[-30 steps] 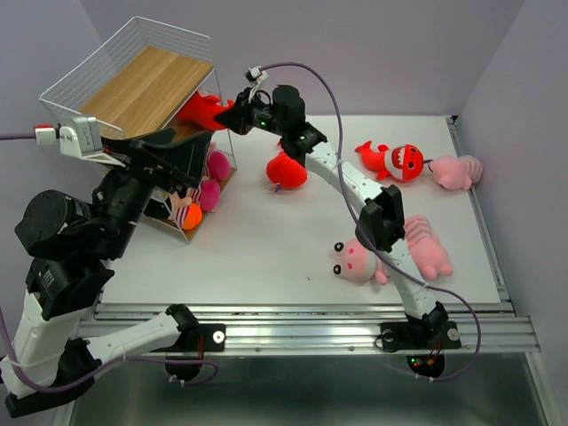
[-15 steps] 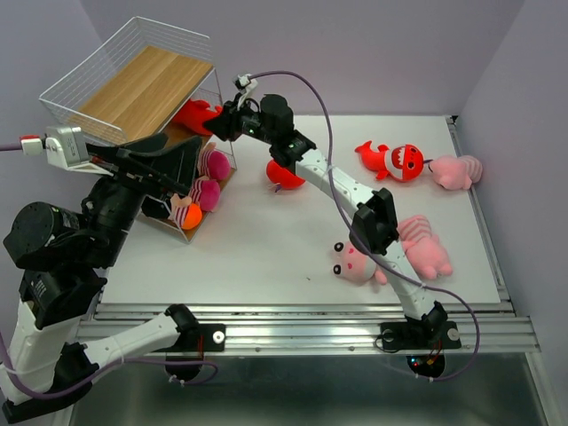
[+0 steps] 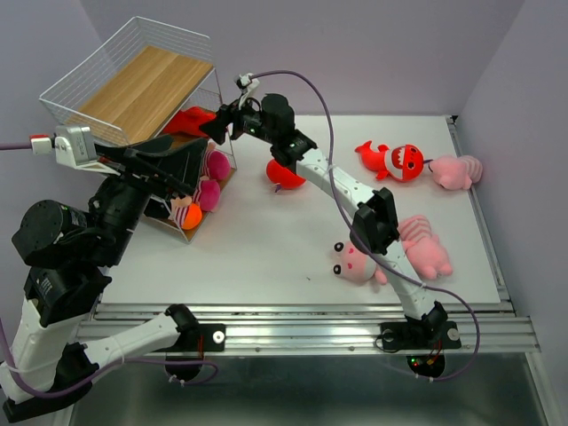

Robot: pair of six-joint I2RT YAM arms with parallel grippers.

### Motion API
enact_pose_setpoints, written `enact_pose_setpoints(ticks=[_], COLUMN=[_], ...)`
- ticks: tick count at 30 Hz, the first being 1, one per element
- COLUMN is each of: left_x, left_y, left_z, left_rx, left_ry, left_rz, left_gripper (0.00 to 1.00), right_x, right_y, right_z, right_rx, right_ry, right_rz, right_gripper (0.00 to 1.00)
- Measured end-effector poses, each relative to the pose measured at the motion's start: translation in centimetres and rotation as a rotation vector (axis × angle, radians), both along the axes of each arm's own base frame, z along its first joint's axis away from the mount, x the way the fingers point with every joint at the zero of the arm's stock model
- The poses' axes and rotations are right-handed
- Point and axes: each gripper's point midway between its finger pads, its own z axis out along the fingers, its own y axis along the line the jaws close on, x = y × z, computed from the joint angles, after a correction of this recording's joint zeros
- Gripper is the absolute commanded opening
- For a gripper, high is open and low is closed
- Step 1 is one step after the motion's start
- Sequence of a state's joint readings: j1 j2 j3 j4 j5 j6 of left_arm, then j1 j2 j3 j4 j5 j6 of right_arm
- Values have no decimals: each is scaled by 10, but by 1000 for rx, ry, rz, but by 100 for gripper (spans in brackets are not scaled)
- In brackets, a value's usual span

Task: Place and organize the stuffed toys onto the shelf
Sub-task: Place the stuffed toy onto shelf

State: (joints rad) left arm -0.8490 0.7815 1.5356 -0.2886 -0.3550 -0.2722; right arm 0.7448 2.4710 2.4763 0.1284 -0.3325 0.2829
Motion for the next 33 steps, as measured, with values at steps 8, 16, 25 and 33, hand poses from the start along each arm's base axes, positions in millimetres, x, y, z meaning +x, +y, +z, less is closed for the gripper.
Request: enact_pose_setpoints(ticks=[8,16,25,33], left_x=[0,0,0,0], left_y=[0,-1,-2,-2], left_z=[0,0,-2,-3], left_rx=[-7,-18,-18,-21], left_ry=[3,8,14,17], left_rz=[-3,-6,-8,-10], left_gripper=[99,99,99,99], right_x=[5,1,-3,-11], right_y=[-6,-10,-10,-10], right_z=[1,6,5,12], right_rx=[-4,-8,-4,54], right_ry=[-3,-13,0,113], right_rz=[-12,16,53,89], right_gripper=[73,31,1,1])
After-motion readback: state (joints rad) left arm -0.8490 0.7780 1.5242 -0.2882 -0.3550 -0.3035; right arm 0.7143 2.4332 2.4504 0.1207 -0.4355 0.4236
